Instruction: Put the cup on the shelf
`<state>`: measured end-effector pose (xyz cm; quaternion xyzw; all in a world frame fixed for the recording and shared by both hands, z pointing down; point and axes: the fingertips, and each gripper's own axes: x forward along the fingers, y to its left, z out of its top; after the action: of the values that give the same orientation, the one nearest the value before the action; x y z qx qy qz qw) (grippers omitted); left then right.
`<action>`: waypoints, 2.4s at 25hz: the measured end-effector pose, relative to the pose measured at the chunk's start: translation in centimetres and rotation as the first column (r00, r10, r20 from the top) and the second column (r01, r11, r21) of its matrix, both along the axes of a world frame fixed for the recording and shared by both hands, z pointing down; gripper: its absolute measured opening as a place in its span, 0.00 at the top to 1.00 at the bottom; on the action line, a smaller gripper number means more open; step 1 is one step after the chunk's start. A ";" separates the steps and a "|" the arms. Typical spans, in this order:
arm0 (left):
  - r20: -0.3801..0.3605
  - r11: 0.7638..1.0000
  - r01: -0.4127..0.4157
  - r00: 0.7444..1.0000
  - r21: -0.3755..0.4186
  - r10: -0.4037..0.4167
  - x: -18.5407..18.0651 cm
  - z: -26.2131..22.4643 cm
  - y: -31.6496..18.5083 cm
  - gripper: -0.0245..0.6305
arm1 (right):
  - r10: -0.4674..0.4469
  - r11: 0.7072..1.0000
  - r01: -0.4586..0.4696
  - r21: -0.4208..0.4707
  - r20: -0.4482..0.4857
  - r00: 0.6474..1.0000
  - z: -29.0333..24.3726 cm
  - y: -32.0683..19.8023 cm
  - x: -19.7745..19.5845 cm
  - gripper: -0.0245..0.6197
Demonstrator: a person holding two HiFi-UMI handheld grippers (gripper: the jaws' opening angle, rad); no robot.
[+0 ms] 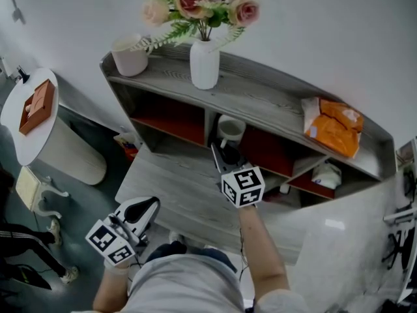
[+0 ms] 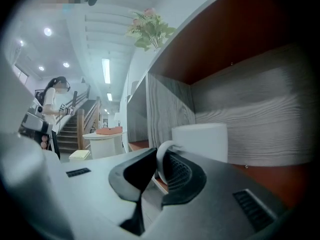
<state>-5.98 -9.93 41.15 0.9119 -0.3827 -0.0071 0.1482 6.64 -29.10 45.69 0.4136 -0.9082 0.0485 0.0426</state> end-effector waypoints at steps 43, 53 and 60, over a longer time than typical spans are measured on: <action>-0.018 0.999 -0.050 0.999 0.008 0.051 -0.7 -0.2 0.5 0.94 | -0.283 0.949 0.291 -0.122 0.076 0.956 -0.9 2.4 1.7 0.63; -0.023 0.998 -0.057 0.998 0.007 0.057 -0.2 -0.1 0.5 0.94 | -0.297 0.947 0.299 -0.118 0.033 0.954 -1.1 3.3 3.1 0.56; -0.027 0.998 -0.069 0.997 0.005 0.070 0.4 0.0 0.2 0.94 | -0.130 0.989 0.115 -0.088 -0.193 0.973 1.4 2.9 2.0 0.58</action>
<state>-5.56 -9.73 41.16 0.9247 -0.3488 -0.0148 0.1518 8.61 -26.17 47.04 0.3576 -0.9207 0.0389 0.1515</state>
